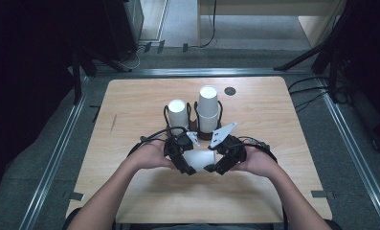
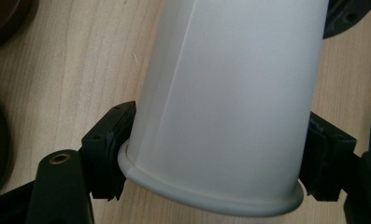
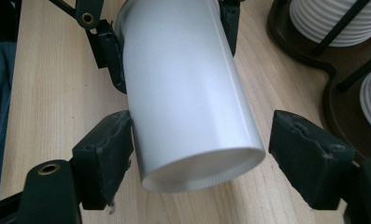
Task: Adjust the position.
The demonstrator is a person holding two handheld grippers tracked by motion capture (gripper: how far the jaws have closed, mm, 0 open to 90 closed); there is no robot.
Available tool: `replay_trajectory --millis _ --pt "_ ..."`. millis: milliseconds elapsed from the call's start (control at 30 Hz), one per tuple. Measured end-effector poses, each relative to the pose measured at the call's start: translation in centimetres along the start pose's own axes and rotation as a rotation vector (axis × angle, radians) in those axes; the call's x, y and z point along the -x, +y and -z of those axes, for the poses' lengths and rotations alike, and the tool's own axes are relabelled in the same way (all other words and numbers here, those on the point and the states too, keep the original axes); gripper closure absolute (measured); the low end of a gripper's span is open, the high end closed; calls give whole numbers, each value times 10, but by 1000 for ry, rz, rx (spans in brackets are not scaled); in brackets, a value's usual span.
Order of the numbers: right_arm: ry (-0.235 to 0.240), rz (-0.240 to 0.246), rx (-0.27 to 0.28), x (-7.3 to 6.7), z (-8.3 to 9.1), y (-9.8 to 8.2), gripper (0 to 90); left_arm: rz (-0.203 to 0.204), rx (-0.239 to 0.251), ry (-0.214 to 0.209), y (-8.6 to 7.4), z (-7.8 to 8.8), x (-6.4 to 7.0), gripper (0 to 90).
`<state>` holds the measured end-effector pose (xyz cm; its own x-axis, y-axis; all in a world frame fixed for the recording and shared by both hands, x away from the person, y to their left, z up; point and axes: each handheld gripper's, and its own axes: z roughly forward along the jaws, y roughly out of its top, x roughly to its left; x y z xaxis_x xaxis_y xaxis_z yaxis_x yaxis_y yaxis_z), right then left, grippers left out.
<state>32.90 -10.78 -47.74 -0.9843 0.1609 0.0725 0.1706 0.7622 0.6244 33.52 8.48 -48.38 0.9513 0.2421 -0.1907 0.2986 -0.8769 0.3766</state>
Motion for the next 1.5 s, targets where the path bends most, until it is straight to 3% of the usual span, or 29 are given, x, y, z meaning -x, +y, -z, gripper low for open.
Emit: replay_trajectory --millis 333,433,767,800,867,900,933,967,1167,1200,1333,1500 --pt "33 21 -38 -5 -12 3 242 -19 -32 11 4 -3 5 231" --pt "24 49 -38 -5 -15 3 256 -23 -31 17 4 -3 6 230" --pt "49 60 -47 -7 -14 3 313 -49 -23 14 3 -3 7 220" --pt "42 77 -39 -7 -14 3 312 -46 -16 13 2 -3 6 212" --pt "46 64 -40 -7 -12 4 310 -47 18 21 0 -1 6 181" --pt "43 64 -21 -6 -10 4 310 -40 46 31 -1 1 5 112" --pt "43 64 -21 -6 -10 4 310 -40 46 31 -1 1 5 97" --pt "46 53 -6 -6 -6 4 310 -34 80 42 -4 5 3 84" --pt "34 42 13 -3 -1 2 309 -48 140 58 -9 12 3 84" --pt "34 40 16 -3 1 1 309 -47 177 64 -12 14 3 84" --pt "23 31 27 0 4 1 309 -18 198 76 -17 16 1 84" --pt "20 30 38 1 7 0 308 -27 234 69 -21 18 3 83"
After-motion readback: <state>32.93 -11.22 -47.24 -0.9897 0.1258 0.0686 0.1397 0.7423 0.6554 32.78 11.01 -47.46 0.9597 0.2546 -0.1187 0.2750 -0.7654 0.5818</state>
